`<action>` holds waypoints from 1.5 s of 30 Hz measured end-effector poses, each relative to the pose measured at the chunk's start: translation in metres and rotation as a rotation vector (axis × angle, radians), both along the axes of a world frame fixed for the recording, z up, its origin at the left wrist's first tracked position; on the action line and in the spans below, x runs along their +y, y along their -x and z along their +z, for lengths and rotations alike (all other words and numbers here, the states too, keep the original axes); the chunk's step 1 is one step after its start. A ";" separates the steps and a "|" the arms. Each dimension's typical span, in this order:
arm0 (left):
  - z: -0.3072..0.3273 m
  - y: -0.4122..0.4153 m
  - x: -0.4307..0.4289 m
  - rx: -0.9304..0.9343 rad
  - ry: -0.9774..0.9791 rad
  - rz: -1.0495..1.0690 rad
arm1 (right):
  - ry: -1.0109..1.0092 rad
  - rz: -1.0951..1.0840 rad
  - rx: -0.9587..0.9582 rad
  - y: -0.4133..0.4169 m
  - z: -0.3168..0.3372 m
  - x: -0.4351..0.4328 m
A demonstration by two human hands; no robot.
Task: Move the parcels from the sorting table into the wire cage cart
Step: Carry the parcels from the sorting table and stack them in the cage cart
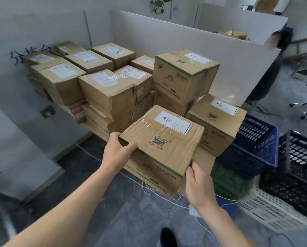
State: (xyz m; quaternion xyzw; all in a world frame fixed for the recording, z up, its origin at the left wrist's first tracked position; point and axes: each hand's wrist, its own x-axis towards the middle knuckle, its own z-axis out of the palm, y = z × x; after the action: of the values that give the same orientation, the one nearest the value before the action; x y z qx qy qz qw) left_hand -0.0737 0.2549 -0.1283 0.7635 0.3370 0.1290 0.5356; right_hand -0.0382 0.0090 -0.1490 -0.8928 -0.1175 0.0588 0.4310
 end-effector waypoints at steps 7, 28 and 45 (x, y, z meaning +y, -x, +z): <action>-0.027 -0.014 0.005 0.095 0.070 0.069 | 0.132 0.229 0.136 -0.019 -0.010 0.000; -0.058 -0.032 -0.024 0.171 0.256 0.344 | 0.568 0.431 0.105 -0.209 0.008 0.071; -0.072 0.138 0.017 0.265 0.224 0.553 | 0.605 0.718 0.056 -0.061 0.001 0.171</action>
State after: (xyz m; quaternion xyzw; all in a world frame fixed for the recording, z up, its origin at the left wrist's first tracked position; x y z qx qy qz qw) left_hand -0.2114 0.2716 -0.2002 0.5895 0.6104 0.1313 0.5125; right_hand 0.0224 0.1799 -0.1476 -0.8793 -0.3847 0.2599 0.1068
